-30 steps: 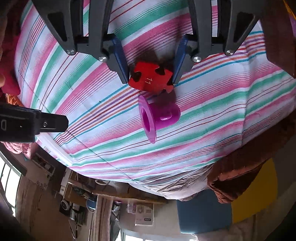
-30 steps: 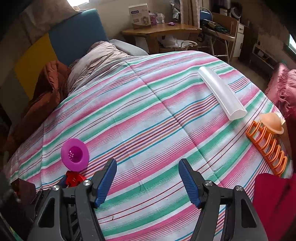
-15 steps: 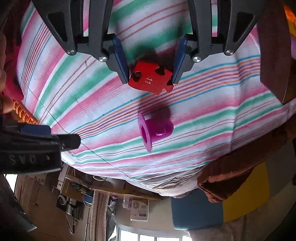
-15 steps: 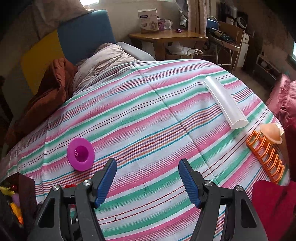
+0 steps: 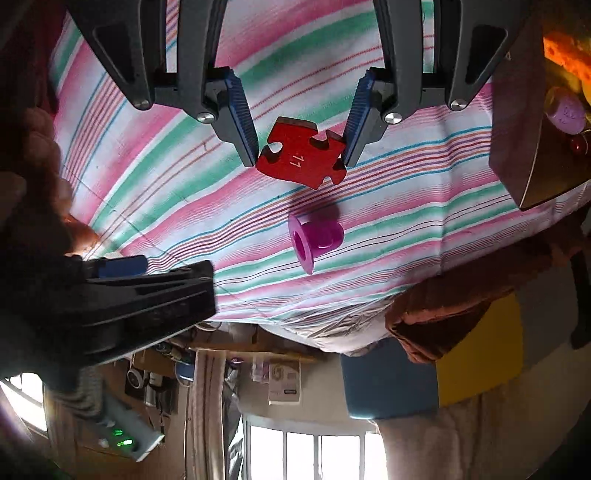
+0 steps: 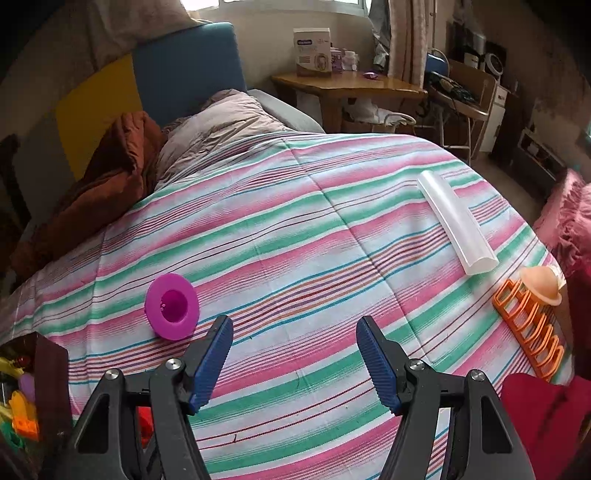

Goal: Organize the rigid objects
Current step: 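Grasp the red puzzle piece with the left tool, then grasp the magenta suction-cup piece with the right tool while left holds the red puzzle piece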

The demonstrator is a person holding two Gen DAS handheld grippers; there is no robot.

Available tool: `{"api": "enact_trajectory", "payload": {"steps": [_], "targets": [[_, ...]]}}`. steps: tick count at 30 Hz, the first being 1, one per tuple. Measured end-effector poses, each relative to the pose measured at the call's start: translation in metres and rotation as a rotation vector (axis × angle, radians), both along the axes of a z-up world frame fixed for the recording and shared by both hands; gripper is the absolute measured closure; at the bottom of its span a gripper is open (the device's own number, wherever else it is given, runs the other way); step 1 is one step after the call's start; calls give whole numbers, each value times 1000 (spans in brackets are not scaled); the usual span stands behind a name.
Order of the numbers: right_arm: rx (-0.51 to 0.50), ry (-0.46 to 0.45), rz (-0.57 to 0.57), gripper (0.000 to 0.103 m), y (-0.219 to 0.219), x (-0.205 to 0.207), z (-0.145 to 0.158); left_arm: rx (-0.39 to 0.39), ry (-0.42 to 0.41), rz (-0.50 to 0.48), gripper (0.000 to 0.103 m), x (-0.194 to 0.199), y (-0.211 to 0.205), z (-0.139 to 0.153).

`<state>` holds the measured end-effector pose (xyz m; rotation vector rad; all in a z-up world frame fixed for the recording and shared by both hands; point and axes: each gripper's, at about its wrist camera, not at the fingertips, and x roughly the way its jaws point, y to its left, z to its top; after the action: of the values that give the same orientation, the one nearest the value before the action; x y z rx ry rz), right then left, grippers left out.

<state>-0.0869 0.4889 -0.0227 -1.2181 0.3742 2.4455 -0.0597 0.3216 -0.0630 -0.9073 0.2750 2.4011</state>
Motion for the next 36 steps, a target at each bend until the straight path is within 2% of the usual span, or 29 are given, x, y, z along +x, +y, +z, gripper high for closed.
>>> {"api": "enact_trajectory", "payload": {"steps": [11, 20, 23, 26, 30, 36], "targets": [[37, 7, 64, 33, -14, -4, 1, 51, -14, 14, 56, 26, -28, 7], [-56, -2, 136, 32, -23, -8, -10, 116, -51, -31, 56, 66, -67, 21], [-90, -6, 185, 27, -34, -12, -12, 125, -41, -58, 56, 82, -86, 32], [-134, -15, 200, 25, -43, -24, -12, 125, -13, -70, 56, 94, -104, 41], [-112, -8, 204, 23, -56, -47, -10, 144, 0, -57, 56, 103, -129, 53], [-71, -59, 189, 23, -69, -82, -25, 151, 23, 3, 56, 108, -163, 63]]}}
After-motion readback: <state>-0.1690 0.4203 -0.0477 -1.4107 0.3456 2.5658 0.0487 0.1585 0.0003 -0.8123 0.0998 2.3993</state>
